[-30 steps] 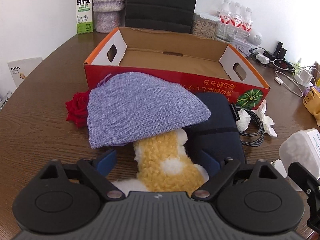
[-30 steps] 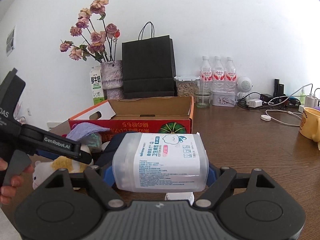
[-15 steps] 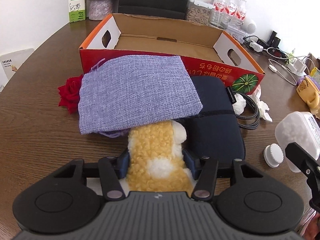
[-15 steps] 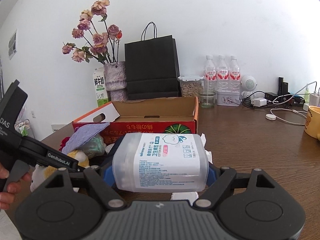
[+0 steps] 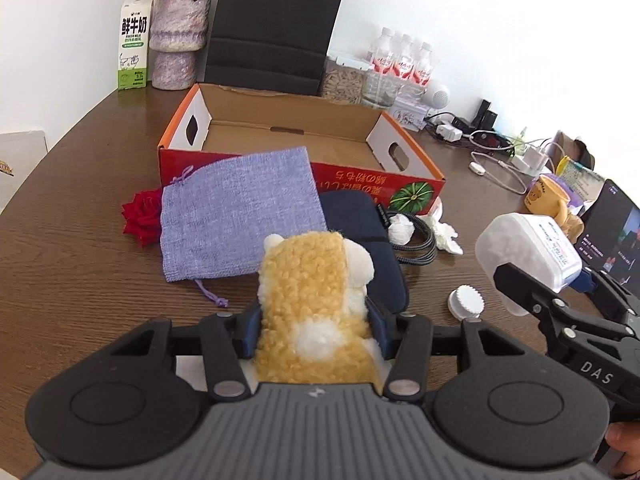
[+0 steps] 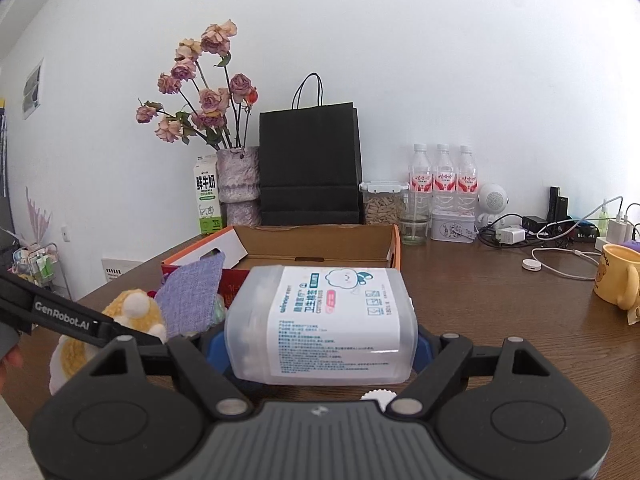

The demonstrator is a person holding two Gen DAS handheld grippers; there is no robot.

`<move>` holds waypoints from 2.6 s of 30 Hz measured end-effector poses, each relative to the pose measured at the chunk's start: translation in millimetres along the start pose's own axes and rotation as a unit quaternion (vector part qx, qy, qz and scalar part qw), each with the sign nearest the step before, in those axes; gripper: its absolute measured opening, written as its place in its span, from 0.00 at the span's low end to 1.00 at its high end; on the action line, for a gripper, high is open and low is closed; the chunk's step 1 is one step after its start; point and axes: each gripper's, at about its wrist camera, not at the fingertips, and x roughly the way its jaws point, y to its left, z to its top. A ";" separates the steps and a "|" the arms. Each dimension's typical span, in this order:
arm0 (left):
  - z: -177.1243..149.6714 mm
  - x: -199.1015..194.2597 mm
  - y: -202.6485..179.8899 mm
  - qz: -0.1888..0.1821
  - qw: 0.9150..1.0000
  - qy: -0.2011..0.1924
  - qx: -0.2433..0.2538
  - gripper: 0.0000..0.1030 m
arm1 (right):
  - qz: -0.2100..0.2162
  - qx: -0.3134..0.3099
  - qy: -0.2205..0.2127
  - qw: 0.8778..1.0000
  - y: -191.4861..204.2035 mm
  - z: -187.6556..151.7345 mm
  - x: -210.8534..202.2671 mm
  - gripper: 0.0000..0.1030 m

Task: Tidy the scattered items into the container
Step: 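Carry both items into the cardboard box and open both tools to release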

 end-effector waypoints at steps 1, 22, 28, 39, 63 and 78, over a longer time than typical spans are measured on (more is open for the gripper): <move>2.0 -4.1 -2.0 -0.003 1.000 -0.009 0.002 0.50 | 0.000 -0.001 -0.003 1.000 1.8 2.4 -1.3 0.79; 104.4 8.9 9.6 -0.039 0.989 -0.143 -0.021 0.50 | -0.005 -0.002 -0.044 0.999 13.7 90.6 87.6 0.79; 143.8 43.1 27.3 -0.024 0.984 -0.175 -0.039 0.50 | -0.003 -0.009 -0.039 0.999 11.8 116.4 143.3 0.79; 196.5 127.6 54.7 0.021 0.984 -0.173 -0.040 0.50 | 0.006 -0.011 0.009 1.000 1.6 141.1 256.8 0.79; 192.2 185.1 60.8 0.116 0.987 -0.113 -0.006 1.00 | -0.012 -0.033 0.141 0.989 -0.5 99.5 319.2 1.00; 194.0 173.3 63.4 0.110 0.985 -0.130 -0.023 1.00 | -0.015 -0.026 0.118 0.993 -3.1 114.4 304.1 1.00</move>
